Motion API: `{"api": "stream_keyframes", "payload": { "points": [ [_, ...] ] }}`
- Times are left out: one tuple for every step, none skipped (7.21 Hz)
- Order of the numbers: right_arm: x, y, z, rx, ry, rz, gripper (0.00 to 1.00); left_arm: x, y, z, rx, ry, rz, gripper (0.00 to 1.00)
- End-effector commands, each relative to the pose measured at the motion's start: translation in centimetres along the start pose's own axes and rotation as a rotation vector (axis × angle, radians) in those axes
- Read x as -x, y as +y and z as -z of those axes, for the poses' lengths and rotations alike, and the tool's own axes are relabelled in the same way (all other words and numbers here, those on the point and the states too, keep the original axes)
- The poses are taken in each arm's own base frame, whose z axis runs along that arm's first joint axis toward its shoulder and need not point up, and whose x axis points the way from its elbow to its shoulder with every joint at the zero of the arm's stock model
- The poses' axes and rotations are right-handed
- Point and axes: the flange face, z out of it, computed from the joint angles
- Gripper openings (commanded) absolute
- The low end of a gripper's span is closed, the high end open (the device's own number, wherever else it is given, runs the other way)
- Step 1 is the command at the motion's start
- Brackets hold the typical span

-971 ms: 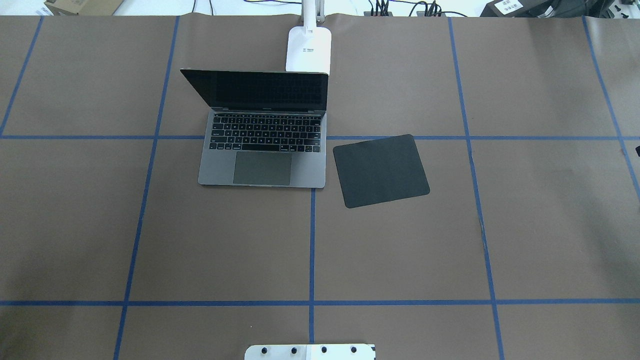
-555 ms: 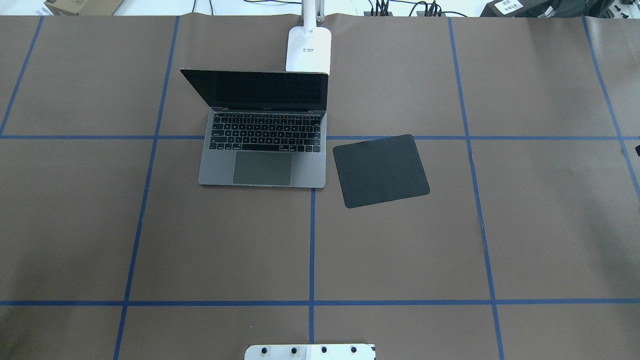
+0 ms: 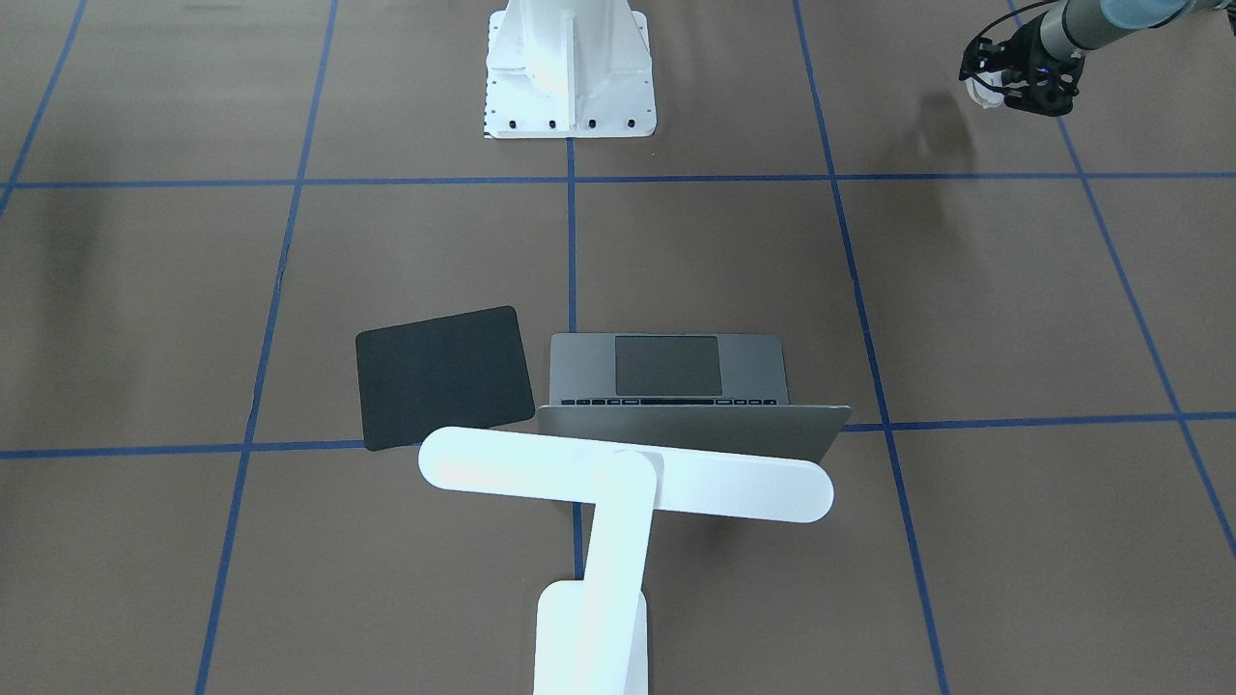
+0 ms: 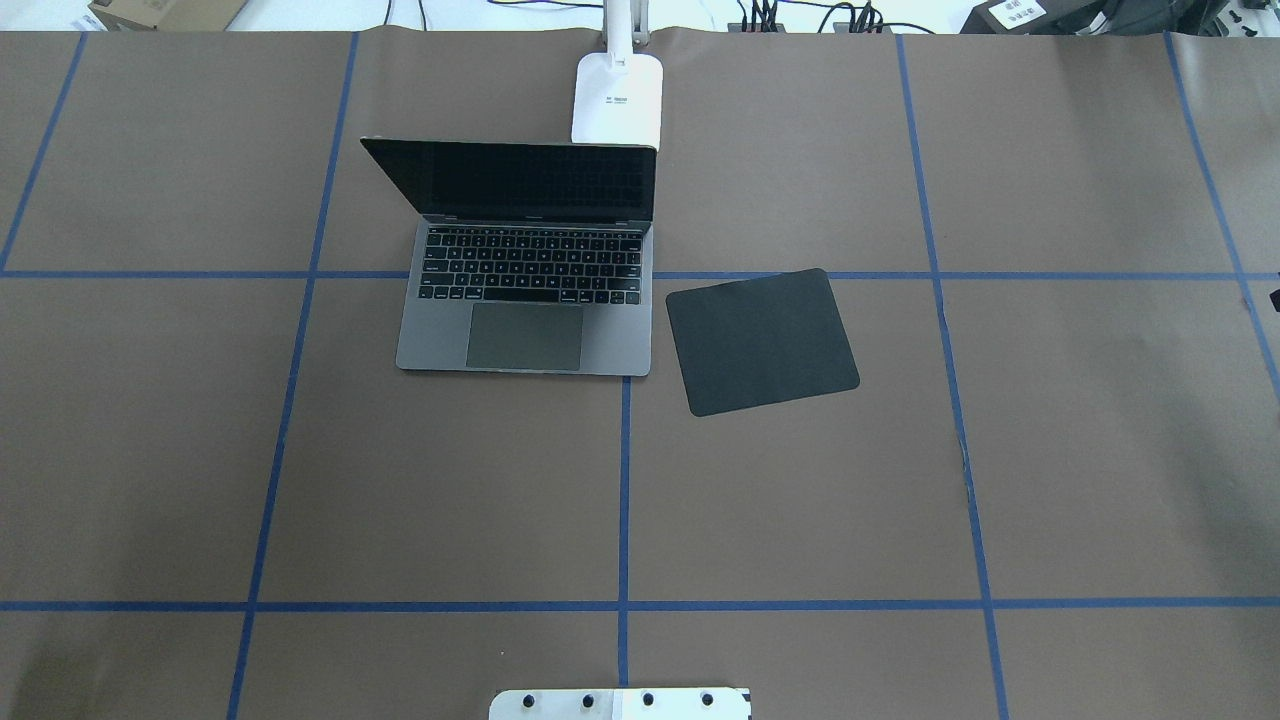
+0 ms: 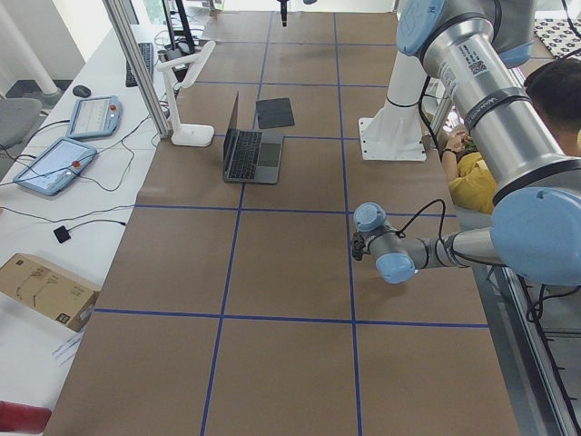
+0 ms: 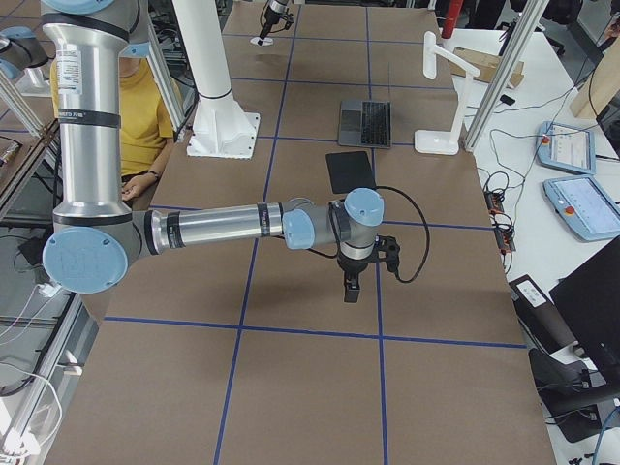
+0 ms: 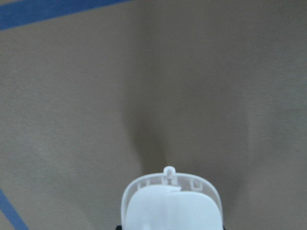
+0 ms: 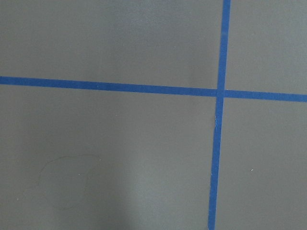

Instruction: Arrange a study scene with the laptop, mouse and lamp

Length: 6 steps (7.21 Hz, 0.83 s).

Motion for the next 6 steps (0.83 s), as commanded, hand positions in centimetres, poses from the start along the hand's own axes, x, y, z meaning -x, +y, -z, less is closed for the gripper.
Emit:
{"api": "stream_keyframes", "payload": {
  "points": [
    [-0.2,0.1,0.0,0.0,0.001,-0.004,1.0,-5.0,0.5,2.7,-0.002,0.087,0.056,0.39],
    [-0.3,0.1,0.1,-0.001,0.001,-0.007,1.0,-6.6,0.1,3.2,-0.011,0.113,0.056,0.39],
    [-0.5,0.2,0.1,-0.002,0.003,-0.01,1.0,-8.1,-0.4,3.6,-0.02,0.123,0.05,0.39],
    [-0.7,0.3,0.1,-0.002,0.003,-0.013,1.0,-10.7,-2.0,4.5,-0.045,0.123,0.075,0.39],
    [-0.7,0.3,0.1,-0.001,0.003,-0.014,1.0,-14.3,-4.0,6.0,-0.069,0.12,0.102,0.39],
    [-0.7,0.2,0.1,-0.001,0.003,-0.014,1.0,-17.3,-5.6,7.3,-0.089,0.122,0.116,0.39]
  ]
}}
